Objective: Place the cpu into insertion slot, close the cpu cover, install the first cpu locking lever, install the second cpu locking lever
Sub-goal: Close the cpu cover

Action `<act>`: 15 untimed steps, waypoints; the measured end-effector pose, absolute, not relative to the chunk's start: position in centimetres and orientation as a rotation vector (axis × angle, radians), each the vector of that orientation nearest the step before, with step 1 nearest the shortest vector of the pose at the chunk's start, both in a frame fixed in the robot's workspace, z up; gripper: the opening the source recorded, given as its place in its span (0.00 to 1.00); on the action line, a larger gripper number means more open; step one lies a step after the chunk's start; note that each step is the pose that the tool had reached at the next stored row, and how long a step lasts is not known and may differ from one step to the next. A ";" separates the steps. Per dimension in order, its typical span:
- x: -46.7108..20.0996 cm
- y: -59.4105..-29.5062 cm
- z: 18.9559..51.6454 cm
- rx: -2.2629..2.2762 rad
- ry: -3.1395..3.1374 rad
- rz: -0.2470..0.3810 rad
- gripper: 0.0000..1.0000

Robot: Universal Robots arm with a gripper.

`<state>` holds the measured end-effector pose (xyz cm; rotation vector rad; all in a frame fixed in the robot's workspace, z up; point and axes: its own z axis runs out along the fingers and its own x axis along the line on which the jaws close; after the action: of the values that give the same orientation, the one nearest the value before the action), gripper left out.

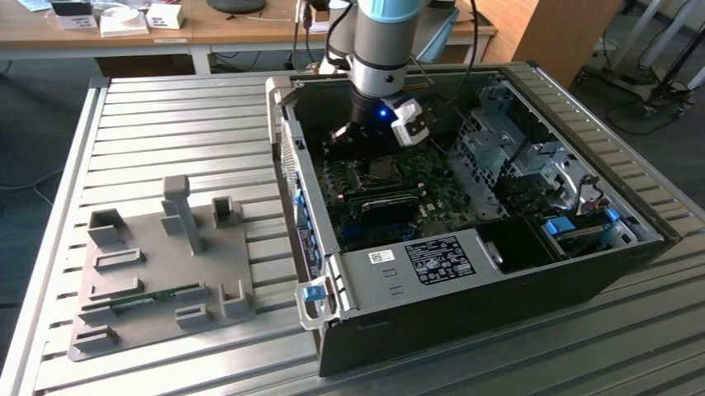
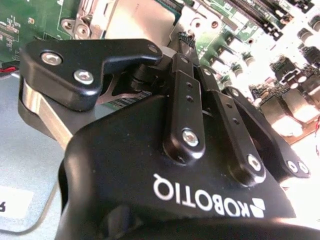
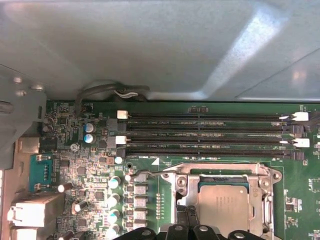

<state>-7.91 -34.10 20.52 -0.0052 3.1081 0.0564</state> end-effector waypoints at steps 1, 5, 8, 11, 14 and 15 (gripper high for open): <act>-7.9 -34.1 20.5 -0.005 3.108 0.056 0.11; -8.0 -33.9 20.4 -0.005 3.107 0.057 0.11; -8.0 -33.8 20.2 -0.005 3.108 0.057 0.11; -8.0 -33.8 20.0 -0.005 3.108 0.057 0.11; -8.0 -33.9 19.9 -0.005 3.108 0.056 0.11; -8.0 -33.8 19.9 -0.005 3.108 0.056 0.11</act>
<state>-7.97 -33.85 19.89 -0.0053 3.1078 0.0560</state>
